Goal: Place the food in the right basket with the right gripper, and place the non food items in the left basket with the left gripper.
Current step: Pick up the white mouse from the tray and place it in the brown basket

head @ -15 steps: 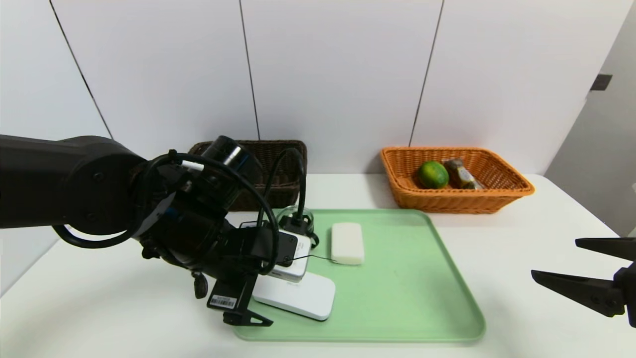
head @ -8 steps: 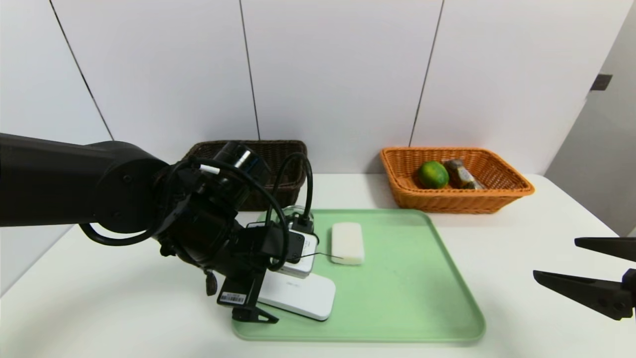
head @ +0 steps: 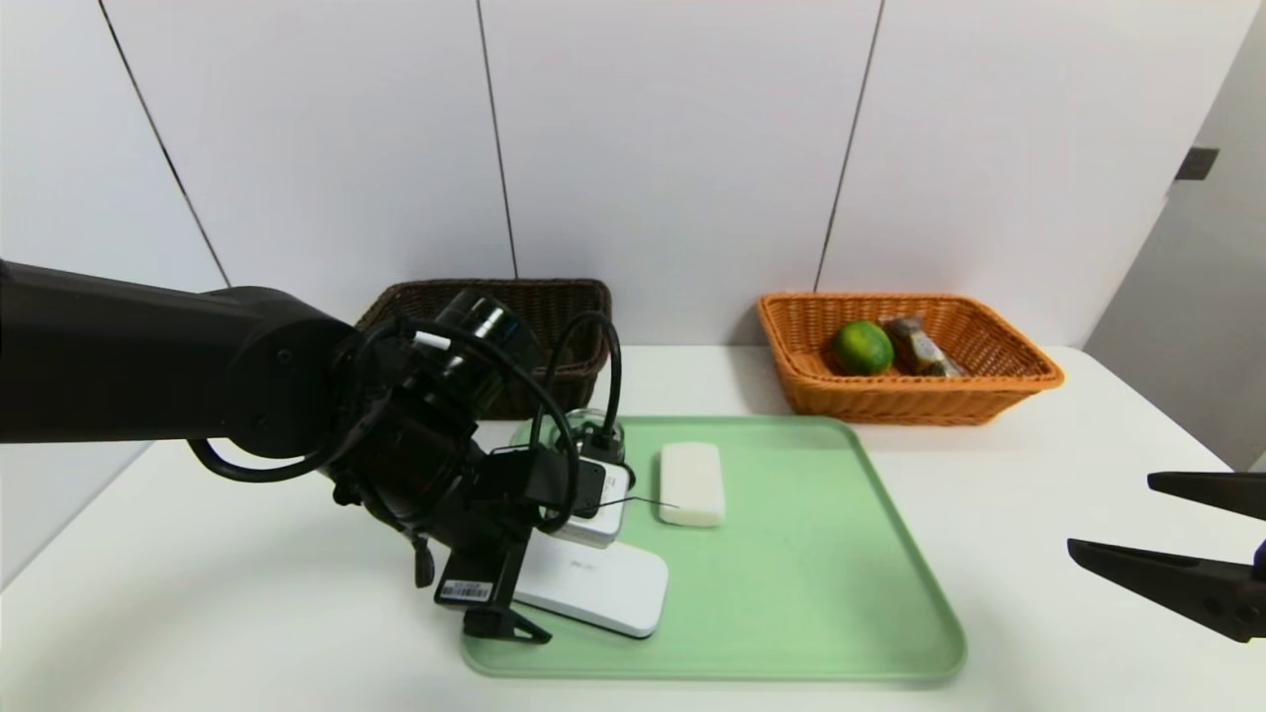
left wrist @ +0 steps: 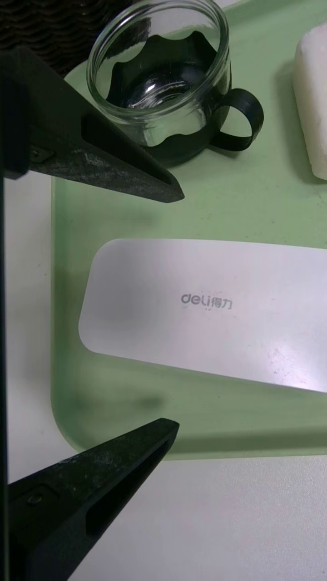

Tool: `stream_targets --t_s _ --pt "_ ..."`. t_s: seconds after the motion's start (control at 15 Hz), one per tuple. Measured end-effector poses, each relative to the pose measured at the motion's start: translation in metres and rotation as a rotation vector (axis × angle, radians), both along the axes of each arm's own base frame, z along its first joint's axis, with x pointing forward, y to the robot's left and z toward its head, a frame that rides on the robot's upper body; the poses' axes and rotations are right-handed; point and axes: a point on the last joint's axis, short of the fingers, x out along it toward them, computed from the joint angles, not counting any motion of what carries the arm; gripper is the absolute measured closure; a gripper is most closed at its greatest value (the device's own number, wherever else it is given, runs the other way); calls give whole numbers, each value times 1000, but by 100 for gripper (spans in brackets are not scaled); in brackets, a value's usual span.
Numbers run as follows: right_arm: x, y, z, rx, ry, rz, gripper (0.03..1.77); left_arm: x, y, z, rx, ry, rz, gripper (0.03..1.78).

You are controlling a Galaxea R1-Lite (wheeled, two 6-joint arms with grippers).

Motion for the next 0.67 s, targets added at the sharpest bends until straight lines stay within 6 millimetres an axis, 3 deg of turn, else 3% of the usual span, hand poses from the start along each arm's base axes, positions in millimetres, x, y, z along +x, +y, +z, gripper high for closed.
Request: stream_targets --t_s 0.67 --pt "-6 -1 -1 5 -9 5 10 9 -5 -15 -1 51 14 12"
